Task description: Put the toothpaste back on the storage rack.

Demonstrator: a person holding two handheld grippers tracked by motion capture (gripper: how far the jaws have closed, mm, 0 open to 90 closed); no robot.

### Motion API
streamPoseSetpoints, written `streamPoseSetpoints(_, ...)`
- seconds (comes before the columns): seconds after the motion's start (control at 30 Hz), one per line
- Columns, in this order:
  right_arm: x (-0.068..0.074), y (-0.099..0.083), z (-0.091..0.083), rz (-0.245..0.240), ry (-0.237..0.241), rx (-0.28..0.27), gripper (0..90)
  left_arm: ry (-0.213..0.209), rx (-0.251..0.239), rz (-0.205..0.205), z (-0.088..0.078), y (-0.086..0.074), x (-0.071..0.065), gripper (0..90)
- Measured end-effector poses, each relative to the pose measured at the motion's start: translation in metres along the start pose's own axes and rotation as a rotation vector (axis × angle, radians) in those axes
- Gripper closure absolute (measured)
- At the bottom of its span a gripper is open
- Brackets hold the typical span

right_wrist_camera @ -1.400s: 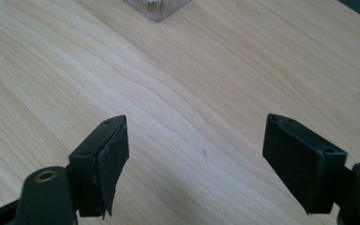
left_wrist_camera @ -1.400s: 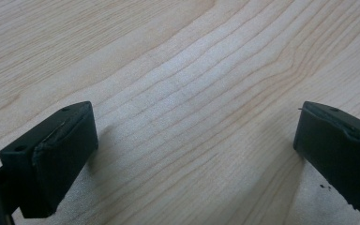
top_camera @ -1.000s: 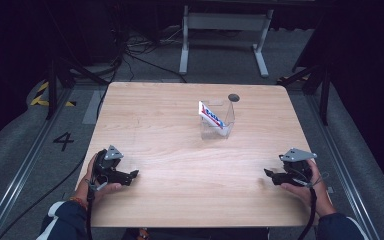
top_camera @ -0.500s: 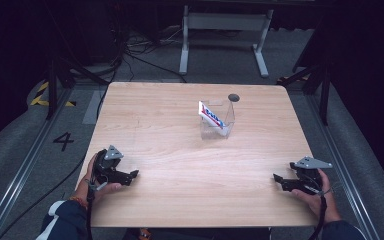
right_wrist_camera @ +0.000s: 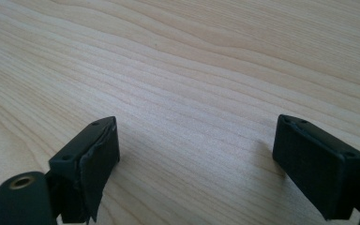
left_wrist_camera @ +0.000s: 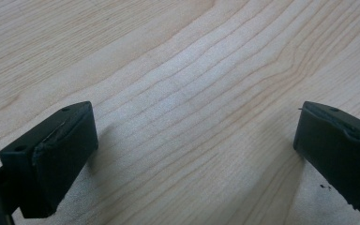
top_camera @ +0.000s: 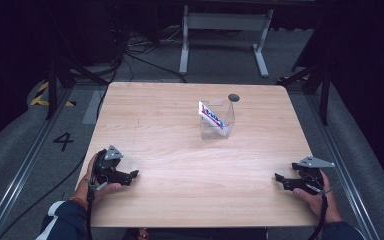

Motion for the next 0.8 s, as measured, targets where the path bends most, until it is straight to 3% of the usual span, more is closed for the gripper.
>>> streamPoseSetpoints(0.73,-0.0001,0.0000,0.0001,0.000,0.000,0.000,15.0,-0.004,0.000,-0.010,0.0004,0.0001,-0.0007,0.3)
streamPoseSetpoints(0.77,0.0000,0.0000,0.0001,0.000,0.000,0.000,15.0,-0.010,0.001,-0.029,0.0006,-0.0003,-0.0020,0.3)
streamPoseSetpoints(0.8,-0.0001,0.0000,0.0001,0.000,0.000,0.000,15.0,-0.003,0.006,-0.005,0.0000,0.0004,-0.0002,0.3)
Point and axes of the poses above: each handheld gripper's, and its own axes: z roughly forward along the jaws, y roughly out of its top, x roughly to its left, the point moved 2 cm from there along z, roughly forward along the jaws, and after that the axes turned 4 degrees about -y, right-handed, at the moved point
